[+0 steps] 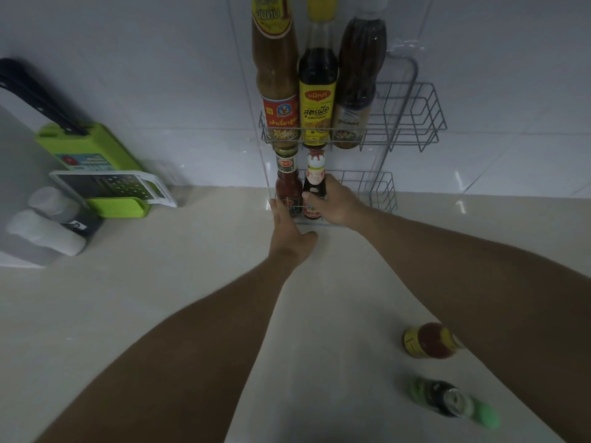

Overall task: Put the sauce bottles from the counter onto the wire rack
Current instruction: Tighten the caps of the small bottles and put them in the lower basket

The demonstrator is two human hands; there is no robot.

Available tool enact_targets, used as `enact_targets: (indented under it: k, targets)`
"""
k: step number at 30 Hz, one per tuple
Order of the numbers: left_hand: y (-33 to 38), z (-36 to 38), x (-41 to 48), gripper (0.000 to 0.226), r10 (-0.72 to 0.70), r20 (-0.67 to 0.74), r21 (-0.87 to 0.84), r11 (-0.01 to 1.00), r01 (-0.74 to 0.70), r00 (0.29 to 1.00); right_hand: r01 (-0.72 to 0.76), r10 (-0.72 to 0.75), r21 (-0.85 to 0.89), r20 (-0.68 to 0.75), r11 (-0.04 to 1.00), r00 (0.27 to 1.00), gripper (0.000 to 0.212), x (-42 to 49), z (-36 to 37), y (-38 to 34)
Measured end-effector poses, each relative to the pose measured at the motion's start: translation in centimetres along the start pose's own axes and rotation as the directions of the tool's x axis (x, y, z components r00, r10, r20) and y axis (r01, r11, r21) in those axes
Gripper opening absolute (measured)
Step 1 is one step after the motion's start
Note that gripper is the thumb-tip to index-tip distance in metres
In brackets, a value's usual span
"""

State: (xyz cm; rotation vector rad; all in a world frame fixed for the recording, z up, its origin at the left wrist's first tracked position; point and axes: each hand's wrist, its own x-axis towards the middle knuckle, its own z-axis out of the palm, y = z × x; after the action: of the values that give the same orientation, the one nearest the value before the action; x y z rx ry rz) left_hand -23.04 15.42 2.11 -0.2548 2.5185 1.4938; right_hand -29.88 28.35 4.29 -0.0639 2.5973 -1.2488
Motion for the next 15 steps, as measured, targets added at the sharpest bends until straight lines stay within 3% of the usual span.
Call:
enact_targets:
  k: [5, 10, 13, 15]
  targets:
    - [0.2, -0.2, -0.9, 0.099, 0.009, -0.026, -0.080, 0.997, -0.011, 1.000, -0.028, 0.035, -0.047, 0.155, 0.998, 0.987, 0.066, -0.7, -1.3, -0.6]
    - [0.3, 0.9, -3.5, 0.093, 0.019, -0.049, -0.029, 0.999, -0.020, 0.999, 0.002, 0.023, -0.171, 0.147, 0.985, 0.989, 0.077, -3.4, -3.6, -1.4]
    - [0.1, 2.7, -5.4, 0.074, 0.047, 0.073, 0.112, 0.992, -0.055, 0.996, 0.013, 0.032, -0.293, 0.149, 0.956, 0.988, 0.079, -6.5, -5.9, -1.3]
    - [-0.1, 4.4, -6.6, 0.067, 0.040, 0.219, 0.108, 0.992, -0.065, 0.975, 0.005, 0.061, -0.341, 0.182, 0.940, 0.982, 0.070, -9.2, -7.7, -0.9]
